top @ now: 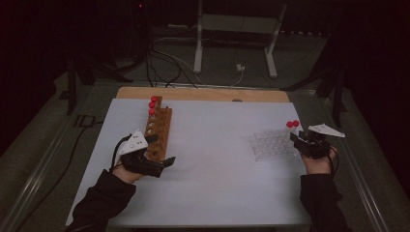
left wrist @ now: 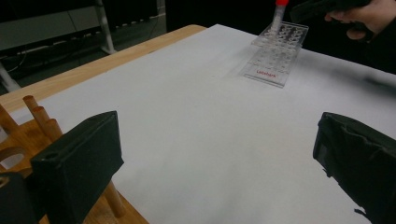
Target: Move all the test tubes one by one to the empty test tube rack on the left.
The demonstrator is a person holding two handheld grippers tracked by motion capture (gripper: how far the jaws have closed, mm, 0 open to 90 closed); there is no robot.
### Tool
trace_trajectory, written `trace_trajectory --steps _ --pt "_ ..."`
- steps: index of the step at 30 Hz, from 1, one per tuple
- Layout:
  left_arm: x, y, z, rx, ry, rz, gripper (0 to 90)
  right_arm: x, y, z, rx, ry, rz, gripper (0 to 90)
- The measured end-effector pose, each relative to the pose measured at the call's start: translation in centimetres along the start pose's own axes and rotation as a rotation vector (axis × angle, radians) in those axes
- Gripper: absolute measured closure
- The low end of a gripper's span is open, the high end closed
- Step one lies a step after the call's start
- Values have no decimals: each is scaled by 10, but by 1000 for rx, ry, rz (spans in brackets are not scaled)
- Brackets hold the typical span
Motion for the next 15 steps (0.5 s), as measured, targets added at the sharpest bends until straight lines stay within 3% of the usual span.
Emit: trace_trajectory --steps 5,15 --pt "-1 -1 -1 -2 -2 2 21 -1 8 11 15 26 -7 661" --pt "0 0 -1 -6 0 0 21 -3 19 17 -17 45 -13 662"
Point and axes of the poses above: each handheld gripper's, and its own axes: y roughly forward along the jaws, x roughly out of its underside, z roughly to its right, the point moved 5 cm from there along y, roughly forward along the jaws, and after that the axes turned 15 degrees about -x, right-handed, at the moved point
